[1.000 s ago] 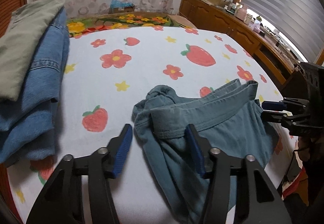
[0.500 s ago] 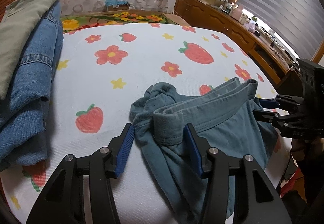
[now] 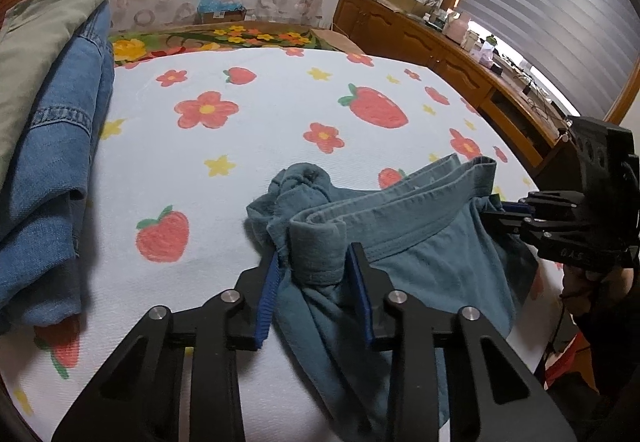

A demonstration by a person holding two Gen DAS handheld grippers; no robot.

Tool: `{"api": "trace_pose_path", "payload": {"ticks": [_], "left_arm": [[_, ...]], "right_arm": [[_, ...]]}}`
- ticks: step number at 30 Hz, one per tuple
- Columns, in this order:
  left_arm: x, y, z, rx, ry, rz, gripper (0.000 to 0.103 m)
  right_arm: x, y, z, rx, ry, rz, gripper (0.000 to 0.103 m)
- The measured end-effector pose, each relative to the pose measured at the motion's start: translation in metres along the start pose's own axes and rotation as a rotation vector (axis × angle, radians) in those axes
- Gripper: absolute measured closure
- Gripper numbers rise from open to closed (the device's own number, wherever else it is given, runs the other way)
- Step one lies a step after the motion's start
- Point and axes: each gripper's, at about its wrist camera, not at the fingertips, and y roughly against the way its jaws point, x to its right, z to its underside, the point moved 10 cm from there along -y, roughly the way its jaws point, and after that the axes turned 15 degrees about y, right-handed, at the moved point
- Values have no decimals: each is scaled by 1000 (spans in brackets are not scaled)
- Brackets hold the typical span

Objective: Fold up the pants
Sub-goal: 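Close both grippers on the edge of the folded teal shorts, then lift the teal shorts with both grippers toward the folded jeans stack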

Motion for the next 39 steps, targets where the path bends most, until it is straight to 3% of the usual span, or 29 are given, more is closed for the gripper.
{"api": "trace_pose_path", "payload": {"ticks": [11,26,39], "left_arm": [[13,17,-4,59,-17,11,83],[36,64,-23,204,-33,44,85],[42,111,-57,359,-47,42,85]], "right_arm": [[-4,13,-3,42,4,-9,91],[-11,60,-22,163,71,39,92],[-15,94,-63,257,169,88,92]]}}
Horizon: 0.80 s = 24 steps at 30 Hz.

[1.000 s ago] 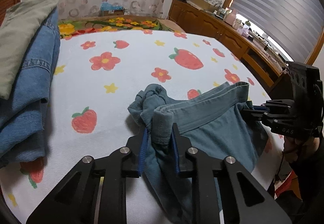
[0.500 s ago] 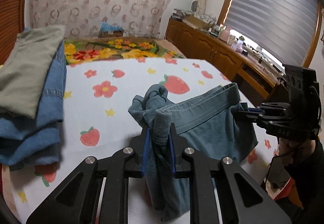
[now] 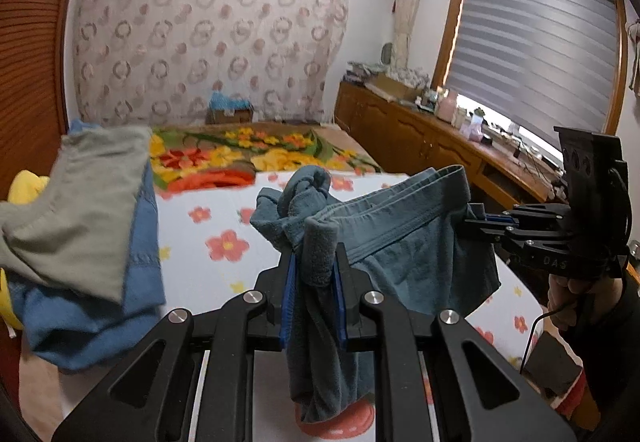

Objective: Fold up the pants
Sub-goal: 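Lift the teal shorts with both grippers toward the folded jeans stack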

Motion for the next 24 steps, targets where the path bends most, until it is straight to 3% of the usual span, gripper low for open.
{"api": "trace_pose_path", "payload": {"ticks": [10,24], "left_arm": [[-25,16,-26,72,24,-32,85],[-81,33,-64,159,60,-116,85]], "right_arm": [[-5,-8,-36,55,77,-12,92],[-5,-65,-102,115,184,-73,92]]}}
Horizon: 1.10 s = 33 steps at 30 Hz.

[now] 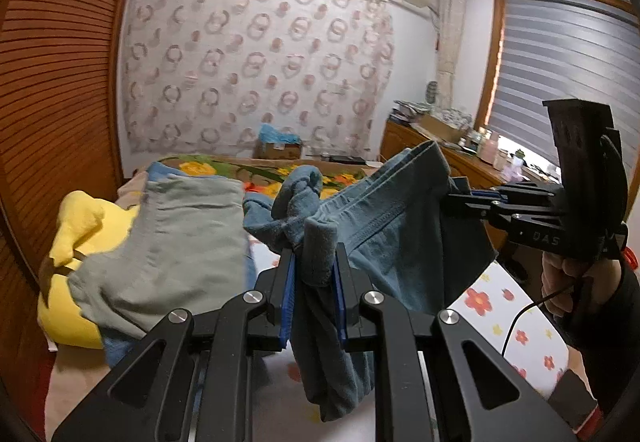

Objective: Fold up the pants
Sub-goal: 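Lift the teal shorts with both grippers toward the folded jeans stack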

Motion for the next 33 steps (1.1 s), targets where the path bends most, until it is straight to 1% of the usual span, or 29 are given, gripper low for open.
{"api": "trace_pose_path", "payload": {"ticks": [4,10,12,16,22,26,28,30,33], "left_arm": [[-21,-1,-12,26,19,-29,85],[-40,0,-31,69,41,-56,85],[-46,5,-38,109,53,-66,85],[-57,9,-42,151,81,-70,85],[-73,10,-44,187,110,-100,85],[-85,12,-41,219,122,-144,85],[-90,9,-37,209,138,-158,85],[-103,4,-31,198,164,-187,85],[-116,1,-24,186,207,-201,85]], "right_arm": [[7,-25,-14,13,34,-18,92],[14,-54,-38,45,79,-41,92],[16,-62,-44,57,99,-46,92],[16,-81,-59,84,133,-62,92],[13,-111,-73,112,189,-82,92],[11,-131,-79,124,226,-105,92],[10,-142,-82,124,245,-116,92],[9,-153,-82,117,263,-130,92],[8,-172,-80,93,286,-145,92]]}}
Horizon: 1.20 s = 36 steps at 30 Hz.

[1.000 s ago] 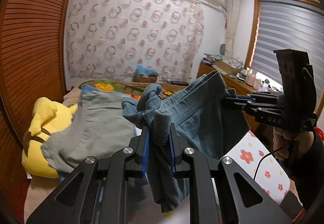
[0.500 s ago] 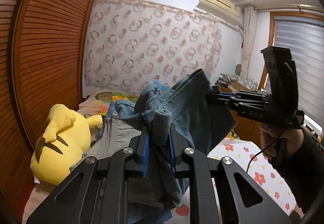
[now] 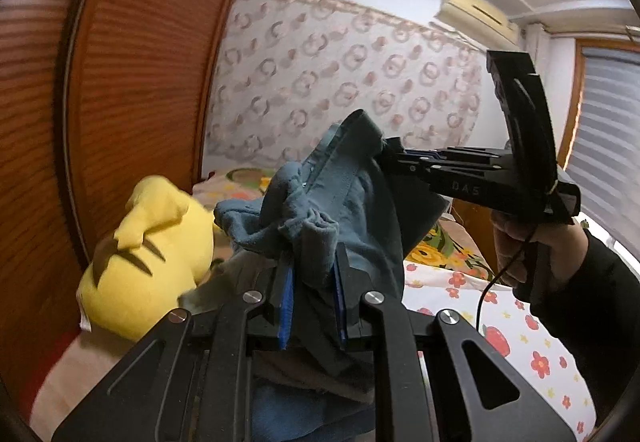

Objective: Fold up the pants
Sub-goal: 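Lower the teal shorts onto the jeans stack with both grippers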

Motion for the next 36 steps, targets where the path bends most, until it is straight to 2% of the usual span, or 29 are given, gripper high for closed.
{"api": "trace_pose_path", "payload": {"ticks": [11,18,21,24,27,30,36], "left_arm": [[-13,-3,16,-31,30,-52,85],[-17,-5,19,-38,36,-70,85],[-19,-6,19,-41,38,-79,85],[-23,-9,20,-50,43,-93,85],[-27,-10,22,-57,49,-103,85],[-29,-12,24,-62,46,-114,85],[-34,-13,31,-76,40,-137,85]], "right_arm": [[1,-39,-4,-42,13,-52,92],[4,-40,-4,-67,-13,-70,92],[9,-38,-6,-61,-48,-79,80],[17,-30,-6,-38,-74,-52,78],[21,-26,4,-52,-96,-42,77],[14,-25,17,-72,-117,-76,77],[13,-47,38,-156,-154,-106,77]]}}
